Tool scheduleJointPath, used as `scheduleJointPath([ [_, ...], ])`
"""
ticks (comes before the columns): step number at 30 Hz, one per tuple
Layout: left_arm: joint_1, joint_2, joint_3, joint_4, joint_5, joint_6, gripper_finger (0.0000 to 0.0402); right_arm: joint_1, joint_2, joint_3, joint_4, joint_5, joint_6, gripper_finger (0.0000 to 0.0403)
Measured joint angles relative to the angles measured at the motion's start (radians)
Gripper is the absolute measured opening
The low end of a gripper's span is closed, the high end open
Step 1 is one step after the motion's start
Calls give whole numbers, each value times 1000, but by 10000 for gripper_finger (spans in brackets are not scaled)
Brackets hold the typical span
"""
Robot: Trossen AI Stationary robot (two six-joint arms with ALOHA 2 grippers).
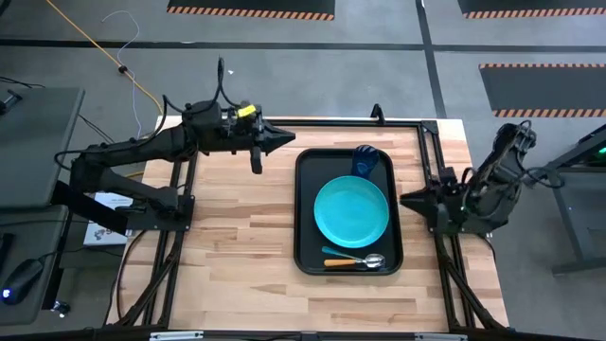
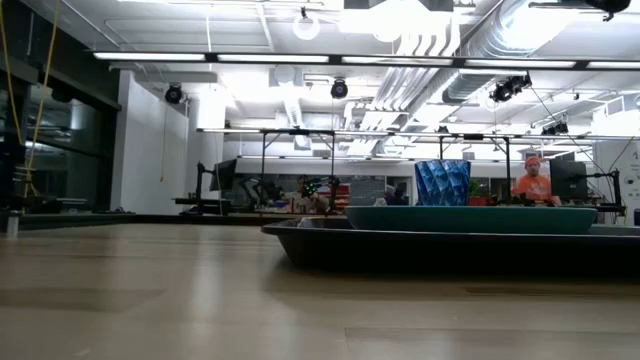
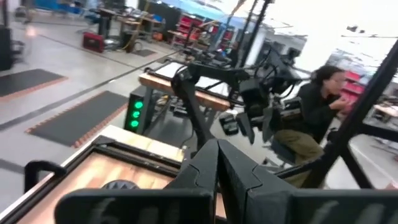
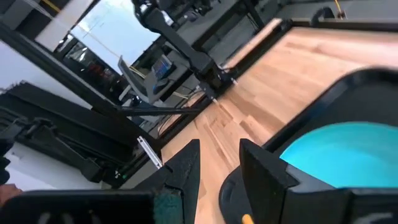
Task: Pick and place plate/cup/fork/spoon on tray
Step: Return to Home Position
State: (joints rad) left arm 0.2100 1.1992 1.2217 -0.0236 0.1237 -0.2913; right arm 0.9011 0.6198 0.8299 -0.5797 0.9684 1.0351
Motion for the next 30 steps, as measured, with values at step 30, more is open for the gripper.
scheduleJointPath([
  [30,-259,-509,-739,289,-281,-66,0,0,-164,0,-38,49,-211,103],
])
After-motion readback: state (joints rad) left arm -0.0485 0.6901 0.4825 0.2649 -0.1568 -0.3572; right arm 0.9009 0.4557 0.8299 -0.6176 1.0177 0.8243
